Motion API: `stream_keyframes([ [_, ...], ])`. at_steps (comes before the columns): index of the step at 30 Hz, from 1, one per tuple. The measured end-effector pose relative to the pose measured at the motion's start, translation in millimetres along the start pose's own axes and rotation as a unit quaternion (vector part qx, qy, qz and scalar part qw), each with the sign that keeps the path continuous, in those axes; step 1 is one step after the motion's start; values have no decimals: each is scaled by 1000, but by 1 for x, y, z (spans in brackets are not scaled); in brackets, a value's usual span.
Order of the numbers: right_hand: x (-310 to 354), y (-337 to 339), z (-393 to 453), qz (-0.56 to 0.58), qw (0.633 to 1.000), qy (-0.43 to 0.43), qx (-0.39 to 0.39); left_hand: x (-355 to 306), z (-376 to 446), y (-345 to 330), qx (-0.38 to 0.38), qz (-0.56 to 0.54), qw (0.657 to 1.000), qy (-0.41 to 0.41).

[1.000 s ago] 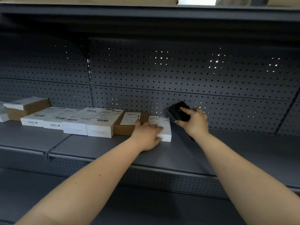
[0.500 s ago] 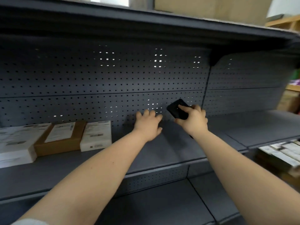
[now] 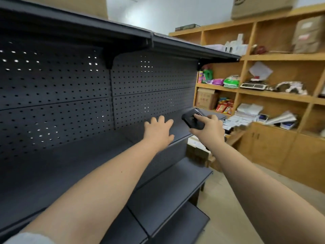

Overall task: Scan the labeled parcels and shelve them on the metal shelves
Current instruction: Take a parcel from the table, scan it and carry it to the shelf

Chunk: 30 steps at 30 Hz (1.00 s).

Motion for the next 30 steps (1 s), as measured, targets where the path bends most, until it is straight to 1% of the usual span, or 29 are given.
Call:
stream_keyframes([
  [4,-89,44,45,-9,999,-43,-7,-94,77,-16,-13,-45,998,-31],
  [8,-179,78,85,-53,995,-81,-21,-186,148,-42,-11,-80,995,-52],
  [14,-307,88,126,-75,987,-140,-19,-294,217,-106,17,-130,988,-84],
  [19,-398,67,154,-73,980,-186,-12,-352,259,-173,48,-164,981,-95],
  [25,-476,28,214,-127,969,-208,23,-399,332,-250,74,-178,975,-108],
  [30,-534,-3,311,-161,960,-225,28,-431,442,-308,87,-220,969,-76],
])
Point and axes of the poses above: each hand's wrist, its own z-axis towards the middle knuckle, its own y-axis out of the back of the hand, x = y × z, the point moved 4 cm from there along z, towards the middle knuckle, and after that the axes turned 9 degrees about -y, right-handed, at the moved point
